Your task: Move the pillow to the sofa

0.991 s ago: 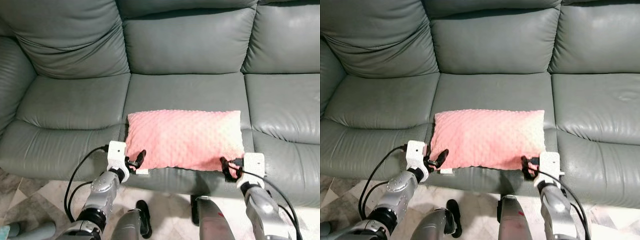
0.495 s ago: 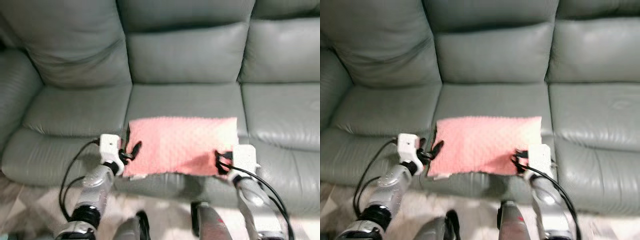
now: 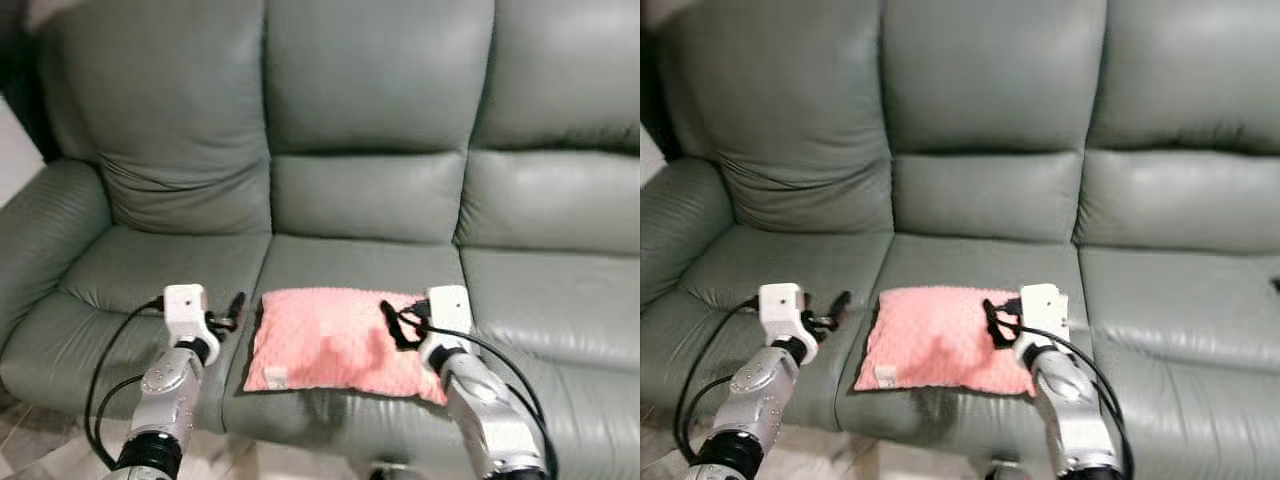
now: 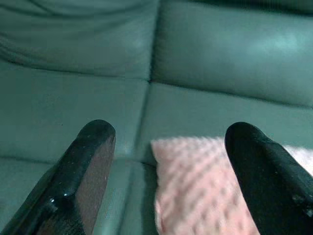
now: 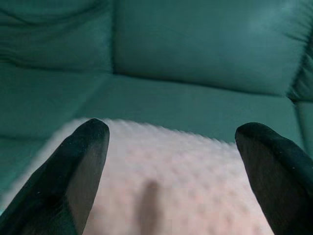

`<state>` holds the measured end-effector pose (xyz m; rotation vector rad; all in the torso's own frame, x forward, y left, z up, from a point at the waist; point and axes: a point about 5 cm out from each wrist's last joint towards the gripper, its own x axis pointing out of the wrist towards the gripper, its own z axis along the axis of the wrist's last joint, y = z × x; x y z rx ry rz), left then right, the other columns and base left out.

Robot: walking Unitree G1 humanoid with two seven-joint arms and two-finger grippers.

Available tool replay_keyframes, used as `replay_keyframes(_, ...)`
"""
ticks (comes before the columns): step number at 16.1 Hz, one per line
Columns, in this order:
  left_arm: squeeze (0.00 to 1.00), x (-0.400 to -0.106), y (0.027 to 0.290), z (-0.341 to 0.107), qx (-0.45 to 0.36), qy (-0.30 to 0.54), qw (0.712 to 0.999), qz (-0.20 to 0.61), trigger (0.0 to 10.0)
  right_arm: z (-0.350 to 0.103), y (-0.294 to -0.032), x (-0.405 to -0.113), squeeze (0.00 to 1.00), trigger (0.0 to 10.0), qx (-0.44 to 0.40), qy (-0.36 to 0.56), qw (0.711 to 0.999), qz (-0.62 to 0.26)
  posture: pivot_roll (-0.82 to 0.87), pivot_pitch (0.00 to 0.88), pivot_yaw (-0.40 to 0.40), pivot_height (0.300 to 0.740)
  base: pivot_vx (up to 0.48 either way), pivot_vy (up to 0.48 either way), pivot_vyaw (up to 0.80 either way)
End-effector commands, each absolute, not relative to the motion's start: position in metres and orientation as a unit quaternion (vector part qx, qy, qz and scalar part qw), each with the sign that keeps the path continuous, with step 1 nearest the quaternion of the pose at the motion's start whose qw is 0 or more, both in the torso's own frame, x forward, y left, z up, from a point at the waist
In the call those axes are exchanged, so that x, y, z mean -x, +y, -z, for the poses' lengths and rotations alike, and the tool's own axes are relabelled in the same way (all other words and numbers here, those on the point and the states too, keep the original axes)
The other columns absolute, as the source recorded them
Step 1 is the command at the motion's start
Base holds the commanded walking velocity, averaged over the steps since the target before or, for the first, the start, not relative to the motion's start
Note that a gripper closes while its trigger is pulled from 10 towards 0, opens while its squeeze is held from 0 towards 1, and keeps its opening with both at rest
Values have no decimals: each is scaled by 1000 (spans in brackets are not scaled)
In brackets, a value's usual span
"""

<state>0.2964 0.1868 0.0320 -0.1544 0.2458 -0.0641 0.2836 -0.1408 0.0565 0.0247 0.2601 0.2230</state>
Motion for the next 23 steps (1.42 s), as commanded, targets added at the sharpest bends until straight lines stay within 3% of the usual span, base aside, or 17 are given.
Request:
replay_keyframes(1, 0, -295, 189, -35, 72, 115, 991, 24, 10000, -64, -136, -287, 0, 10000, -18, 114, 986, -122, -138, 0, 57, 740, 0, 0, 0)
replay_keyframes(4, 0, -297, 185, -39, 29, 105, 994, 17, 10000, -75, -137, -295, 0, 10000, -25, 94, 988, -122, -145, 0, 42, 740, 0, 0, 0)
replay_keyframes(9, 0, -300, 178, -45, 55, 87, 994, 23, 10000, -81, -140, -299, 0, 10000, -19, 80, 988, -132, -150, 0, 37, 740, 0, 0, 0)
replay_keyframes(23, 0, -300, 177, -43, 71, 103, 992, 22, 10000, -78, -127, -295, 0, 10000, -24, 84, 984, -158, -158, 0, 53, 740, 0, 0, 768)
